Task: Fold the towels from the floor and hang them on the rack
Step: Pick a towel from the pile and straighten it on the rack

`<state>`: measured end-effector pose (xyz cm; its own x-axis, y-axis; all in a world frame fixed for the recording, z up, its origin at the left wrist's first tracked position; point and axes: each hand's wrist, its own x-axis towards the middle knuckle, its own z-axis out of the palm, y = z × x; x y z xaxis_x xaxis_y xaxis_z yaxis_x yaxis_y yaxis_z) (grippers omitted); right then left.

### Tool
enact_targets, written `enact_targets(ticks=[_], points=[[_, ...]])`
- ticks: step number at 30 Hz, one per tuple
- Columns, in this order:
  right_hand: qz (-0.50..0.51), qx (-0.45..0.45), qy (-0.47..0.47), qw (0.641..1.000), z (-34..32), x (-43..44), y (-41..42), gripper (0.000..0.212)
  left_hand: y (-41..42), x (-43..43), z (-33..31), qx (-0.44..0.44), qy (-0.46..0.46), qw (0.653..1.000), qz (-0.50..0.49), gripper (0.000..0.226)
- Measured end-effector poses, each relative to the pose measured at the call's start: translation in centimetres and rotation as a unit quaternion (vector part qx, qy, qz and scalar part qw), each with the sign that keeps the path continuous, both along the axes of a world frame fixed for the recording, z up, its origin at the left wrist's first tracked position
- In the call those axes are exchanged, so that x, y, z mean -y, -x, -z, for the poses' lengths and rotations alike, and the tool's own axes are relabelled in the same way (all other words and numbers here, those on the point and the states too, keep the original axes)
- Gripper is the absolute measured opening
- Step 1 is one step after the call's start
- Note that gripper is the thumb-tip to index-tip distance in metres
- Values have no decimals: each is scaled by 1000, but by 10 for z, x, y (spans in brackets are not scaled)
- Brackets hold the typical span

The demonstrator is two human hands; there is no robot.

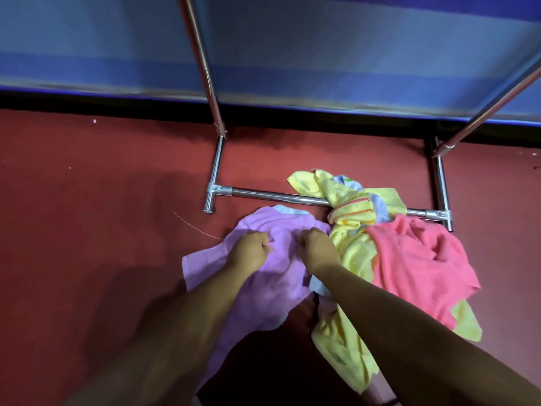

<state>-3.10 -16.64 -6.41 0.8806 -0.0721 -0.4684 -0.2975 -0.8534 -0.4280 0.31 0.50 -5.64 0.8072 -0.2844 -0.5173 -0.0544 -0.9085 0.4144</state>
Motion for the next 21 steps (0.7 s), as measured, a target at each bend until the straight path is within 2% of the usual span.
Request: enact_targets(ticks=[3, 5, 7, 11, 15, 21], points=[[72, 0, -71, 995, -20, 12, -3, 15, -10, -5, -16, 18, 98, 991, -88, 12], [115, 23, -115, 986, -39, 20, -8, 18, -19, -4, -39, 7, 134, 982, -131, 23], [142, 52, -155, 976, -67, 24, -14, 13, -27, -1, -67, 9, 144, 977, -157, 31], [162, 127, -238, 949, -142, 23, -21, 15, -36, 2, -133, 47, 227, 956, -178, 35], [167, 212, -292, 918, -231, 20, -12, 28, -25, 4, -214, 85, 320, 924, -192, 25], [163, 300, -357, 870, -355, 18, 29, 9, 13, -1, -333, 135, 436, 869, -192, 18]])
